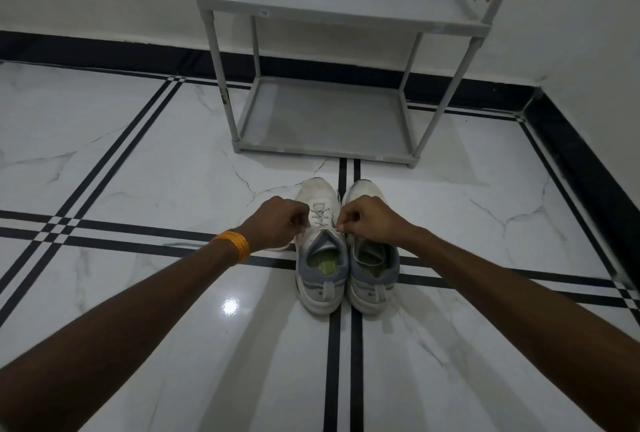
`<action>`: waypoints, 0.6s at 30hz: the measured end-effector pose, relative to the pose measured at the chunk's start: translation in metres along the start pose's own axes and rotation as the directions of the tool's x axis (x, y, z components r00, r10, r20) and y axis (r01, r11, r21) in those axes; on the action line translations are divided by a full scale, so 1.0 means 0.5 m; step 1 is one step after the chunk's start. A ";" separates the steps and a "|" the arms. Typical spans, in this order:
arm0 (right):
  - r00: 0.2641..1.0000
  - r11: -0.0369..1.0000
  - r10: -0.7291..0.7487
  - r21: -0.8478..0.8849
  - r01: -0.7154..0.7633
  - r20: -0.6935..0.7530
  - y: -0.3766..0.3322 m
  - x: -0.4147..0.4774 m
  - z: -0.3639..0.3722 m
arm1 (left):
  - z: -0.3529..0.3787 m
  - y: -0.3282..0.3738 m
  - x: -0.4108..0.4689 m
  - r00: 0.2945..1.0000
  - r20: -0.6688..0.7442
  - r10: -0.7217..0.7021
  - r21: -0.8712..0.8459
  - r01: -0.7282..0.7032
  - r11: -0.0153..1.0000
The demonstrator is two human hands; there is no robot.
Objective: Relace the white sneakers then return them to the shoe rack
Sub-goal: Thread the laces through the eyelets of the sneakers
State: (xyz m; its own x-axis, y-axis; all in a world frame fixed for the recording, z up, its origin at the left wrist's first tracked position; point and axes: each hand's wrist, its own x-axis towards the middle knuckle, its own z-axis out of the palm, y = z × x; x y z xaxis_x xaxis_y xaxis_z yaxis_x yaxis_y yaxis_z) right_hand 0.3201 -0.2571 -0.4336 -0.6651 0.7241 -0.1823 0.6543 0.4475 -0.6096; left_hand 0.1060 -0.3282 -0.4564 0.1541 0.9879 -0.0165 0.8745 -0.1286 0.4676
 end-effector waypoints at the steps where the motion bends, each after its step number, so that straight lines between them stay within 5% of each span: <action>1: 1.000 1.000 0.008 -0.021 -0.008 -0.009 0.003 0.001 -0.001 | -0.002 -0.001 0.001 1.000 0.009 0.005 0.031 -0.006 1.000; 9: 1.000 0.988 0.029 -0.154 -0.027 0.010 -0.002 0.003 0.018 | 0.011 -0.010 -0.011 0.996 0.088 -0.030 0.115 0.020 0.993; 14: 0.986 0.975 0.083 -0.214 -0.050 0.147 -0.015 0.002 0.001 | 0.030 -0.007 -0.018 0.996 0.082 -0.032 0.096 0.024 0.995; 18: 0.969 0.984 0.123 0.098 -0.147 0.212 -0.033 -0.011 -0.034 | 0.042 -0.006 -0.027 0.999 0.039 -0.033 0.050 0.031 0.998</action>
State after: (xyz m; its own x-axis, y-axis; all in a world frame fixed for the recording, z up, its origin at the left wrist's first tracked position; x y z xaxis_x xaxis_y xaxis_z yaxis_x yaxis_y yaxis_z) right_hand 0.3192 -0.2597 -0.4094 -0.6403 0.6461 -0.4154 0.7064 0.2829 -0.6488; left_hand 0.1109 -0.3431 -0.4761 0.1431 0.9875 -0.0659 0.9007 -0.1024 0.4221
